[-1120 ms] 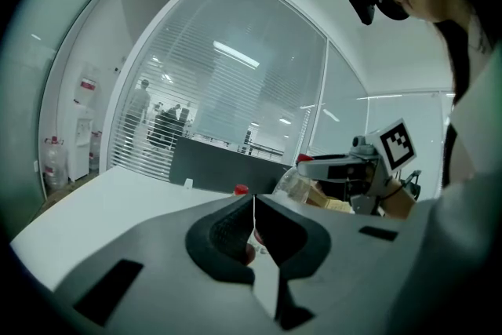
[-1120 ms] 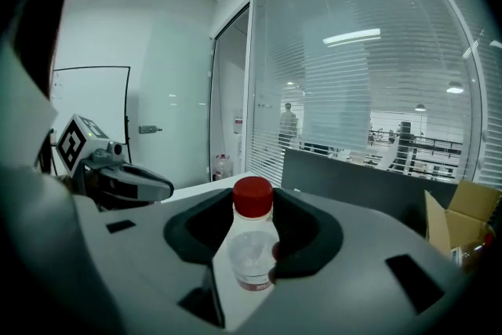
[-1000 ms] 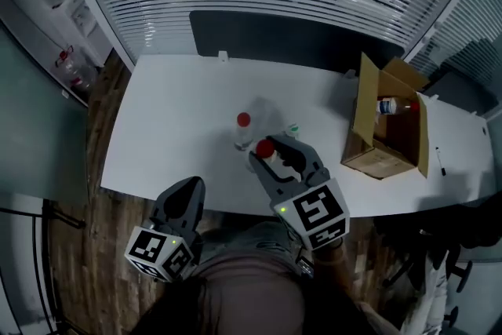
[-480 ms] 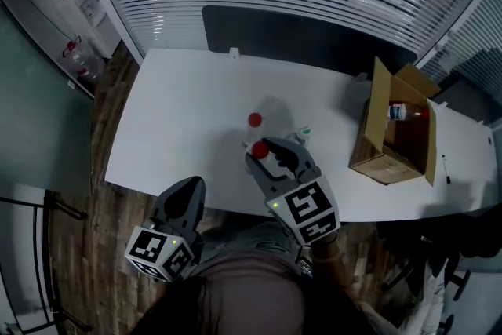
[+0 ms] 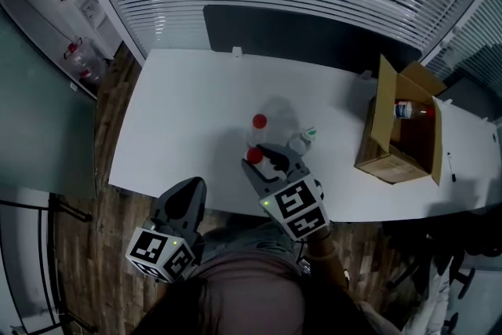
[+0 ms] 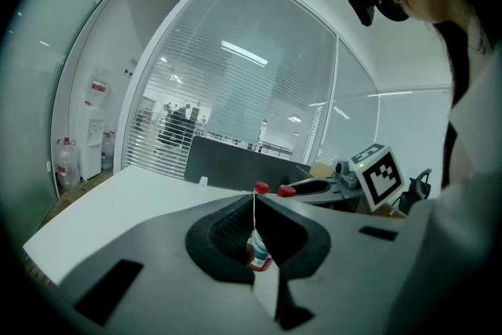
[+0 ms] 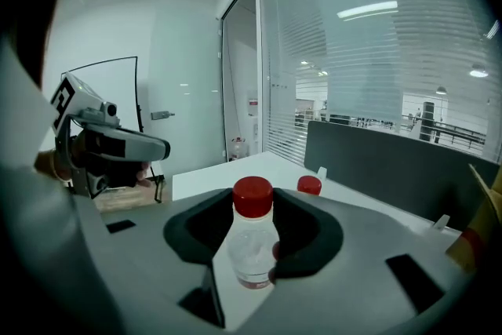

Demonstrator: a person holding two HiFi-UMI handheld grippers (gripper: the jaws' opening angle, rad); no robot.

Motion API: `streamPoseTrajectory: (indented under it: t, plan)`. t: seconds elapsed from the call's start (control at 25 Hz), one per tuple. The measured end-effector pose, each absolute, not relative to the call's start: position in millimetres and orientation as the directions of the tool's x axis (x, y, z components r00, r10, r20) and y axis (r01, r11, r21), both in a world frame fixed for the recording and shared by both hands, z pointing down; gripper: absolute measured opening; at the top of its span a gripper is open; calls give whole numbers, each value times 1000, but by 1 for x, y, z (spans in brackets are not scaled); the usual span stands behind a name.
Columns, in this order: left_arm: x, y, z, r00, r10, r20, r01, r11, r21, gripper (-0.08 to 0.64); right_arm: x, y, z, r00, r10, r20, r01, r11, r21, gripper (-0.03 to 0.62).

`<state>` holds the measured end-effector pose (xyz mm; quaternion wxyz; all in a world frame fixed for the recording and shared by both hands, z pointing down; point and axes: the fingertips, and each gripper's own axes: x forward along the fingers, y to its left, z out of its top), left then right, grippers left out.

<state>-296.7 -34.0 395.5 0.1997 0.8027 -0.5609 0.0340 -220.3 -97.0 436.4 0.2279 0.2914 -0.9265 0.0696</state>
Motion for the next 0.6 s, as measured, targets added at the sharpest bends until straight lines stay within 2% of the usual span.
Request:
streamPoseTrajectory:
  t: [0.6]
  plan:
    - [-299, -42, 401, 395, -874, 283, -906, -318, 281, 9, -229, -94, 468, -728, -477, 492, -556, 831, -18, 172]
